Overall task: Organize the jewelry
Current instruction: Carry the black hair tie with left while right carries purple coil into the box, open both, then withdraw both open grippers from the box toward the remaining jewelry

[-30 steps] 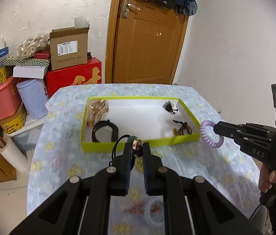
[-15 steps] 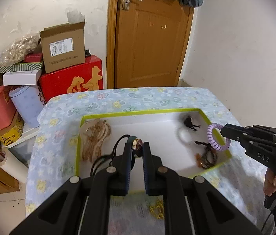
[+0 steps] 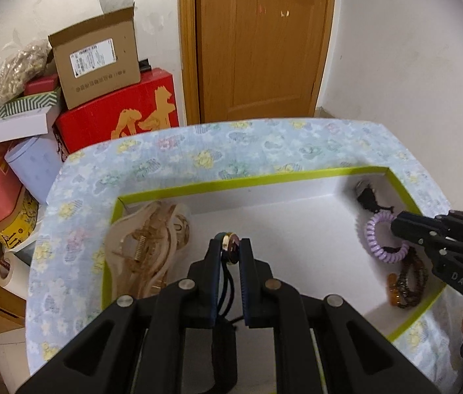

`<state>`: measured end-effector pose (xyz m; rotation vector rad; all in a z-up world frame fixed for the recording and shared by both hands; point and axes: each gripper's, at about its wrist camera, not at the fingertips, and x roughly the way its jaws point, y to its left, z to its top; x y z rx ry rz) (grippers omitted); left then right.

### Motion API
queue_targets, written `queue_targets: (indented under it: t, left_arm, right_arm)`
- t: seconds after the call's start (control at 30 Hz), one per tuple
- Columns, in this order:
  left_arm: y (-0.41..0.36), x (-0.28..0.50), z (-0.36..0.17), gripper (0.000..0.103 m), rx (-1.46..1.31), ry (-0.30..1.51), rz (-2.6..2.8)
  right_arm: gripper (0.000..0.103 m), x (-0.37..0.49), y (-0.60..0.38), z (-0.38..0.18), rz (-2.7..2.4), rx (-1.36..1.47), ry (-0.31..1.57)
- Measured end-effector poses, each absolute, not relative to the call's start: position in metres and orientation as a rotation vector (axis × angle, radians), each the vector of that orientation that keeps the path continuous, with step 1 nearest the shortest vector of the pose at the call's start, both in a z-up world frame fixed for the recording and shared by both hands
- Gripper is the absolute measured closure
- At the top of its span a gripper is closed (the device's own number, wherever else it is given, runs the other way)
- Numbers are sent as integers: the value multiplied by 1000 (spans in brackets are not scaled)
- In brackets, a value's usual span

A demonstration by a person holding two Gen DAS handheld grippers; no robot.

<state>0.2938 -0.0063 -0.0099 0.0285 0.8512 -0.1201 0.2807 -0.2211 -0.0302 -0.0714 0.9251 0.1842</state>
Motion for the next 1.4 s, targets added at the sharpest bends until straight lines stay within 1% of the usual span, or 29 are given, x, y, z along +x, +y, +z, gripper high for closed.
queue_targets:
  t: [0.17,0.27,0.33,0.37,0.4,0.43,0.5,0.83,1.13,1.4]
  left_arm:
    - [-1,302,-22,91,10,883,-102]
    - [1,303,-23,91,-2,883,-97]
    - [2,303,-22,89,-8,891,-105]
    - [1,303,-22,85,-9,893,-107]
    - [1,302,-22,82,-9,893,-109]
    - [1,302,-21,81,-11,893,-109]
    - [2,299,-20,80,-23,888,-113]
    - [8,265,1,79,-42,852,-108]
    - [10,199,27,79,-58,800,-108]
    - [10,138,27,80,-79,795,-114]
  right_arm:
    - [93,283,-220,-30,184,-79,939]
    - [90,282,-219,-29,190,-81,943]
    - [84,281,-219,-28,191,-76,939]
    - [83,280,-219,-27,192,-73,933]
    - [79,279,-219,-26,192,-71,929]
    - [76,277,-219,-24,194,-67,924]
    - [72,274,-218,-21,199,-68,917]
    - [71,242,-218,-1,213,-50,890]
    - [71,183,-216,24,241,-41,853]
    - [71,123,-214,31,271,-27,837]
